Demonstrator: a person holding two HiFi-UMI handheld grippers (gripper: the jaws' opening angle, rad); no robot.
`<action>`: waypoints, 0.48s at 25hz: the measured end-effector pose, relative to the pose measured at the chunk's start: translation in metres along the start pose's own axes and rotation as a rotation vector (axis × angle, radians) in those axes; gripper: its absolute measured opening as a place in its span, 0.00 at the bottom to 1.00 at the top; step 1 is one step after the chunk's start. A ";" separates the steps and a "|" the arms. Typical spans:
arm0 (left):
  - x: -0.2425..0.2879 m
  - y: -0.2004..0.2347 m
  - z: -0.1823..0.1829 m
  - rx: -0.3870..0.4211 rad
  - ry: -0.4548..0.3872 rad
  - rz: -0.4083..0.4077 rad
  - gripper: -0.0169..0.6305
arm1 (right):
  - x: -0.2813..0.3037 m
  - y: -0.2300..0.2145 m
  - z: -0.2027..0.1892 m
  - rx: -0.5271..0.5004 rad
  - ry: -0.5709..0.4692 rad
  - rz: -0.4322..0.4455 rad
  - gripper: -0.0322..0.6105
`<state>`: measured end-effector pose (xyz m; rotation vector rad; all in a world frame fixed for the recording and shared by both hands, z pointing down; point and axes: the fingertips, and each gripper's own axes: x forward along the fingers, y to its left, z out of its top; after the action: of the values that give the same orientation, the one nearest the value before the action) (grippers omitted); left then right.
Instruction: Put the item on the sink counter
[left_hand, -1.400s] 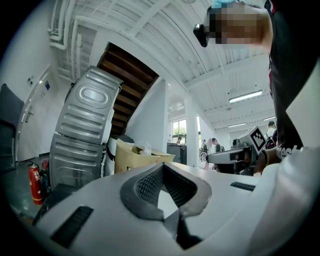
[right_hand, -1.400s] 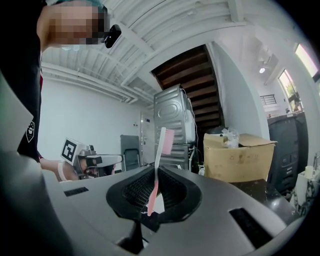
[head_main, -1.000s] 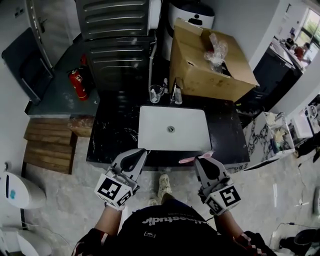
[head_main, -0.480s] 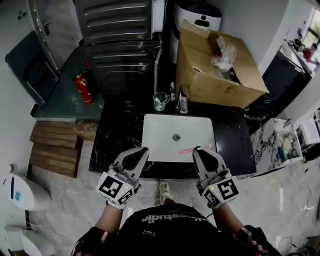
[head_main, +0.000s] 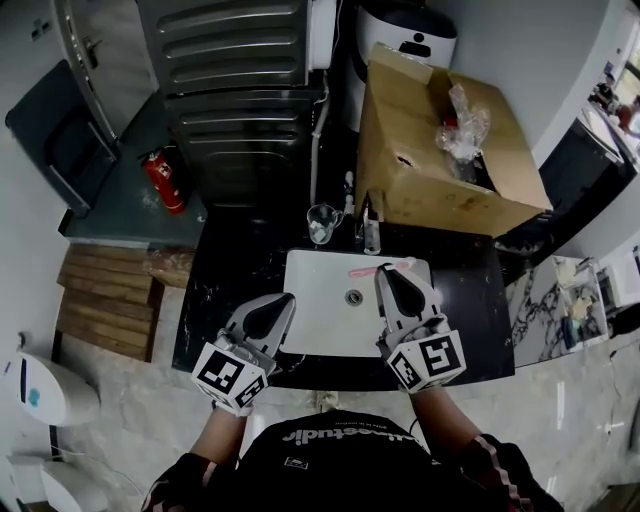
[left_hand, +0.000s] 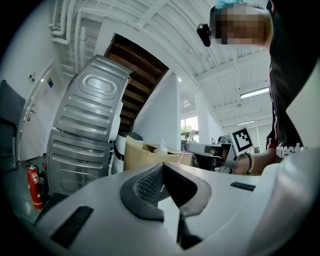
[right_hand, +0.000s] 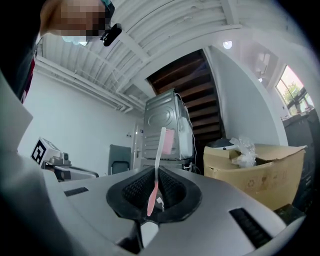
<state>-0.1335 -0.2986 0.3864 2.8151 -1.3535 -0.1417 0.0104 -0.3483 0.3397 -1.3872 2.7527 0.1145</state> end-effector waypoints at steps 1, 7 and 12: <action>0.007 0.005 -0.001 0.000 0.001 0.003 0.05 | 0.010 -0.004 -0.002 0.000 -0.004 -0.003 0.13; 0.049 0.032 -0.007 0.025 0.001 0.007 0.05 | 0.064 -0.031 -0.022 -0.011 -0.008 -0.039 0.13; 0.078 0.054 -0.016 0.025 0.010 0.009 0.05 | 0.109 -0.054 -0.050 -0.005 -0.012 -0.093 0.13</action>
<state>-0.1260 -0.3933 0.3996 2.8260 -1.3751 -0.1111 -0.0112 -0.4720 0.3777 -1.5072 2.6749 0.1246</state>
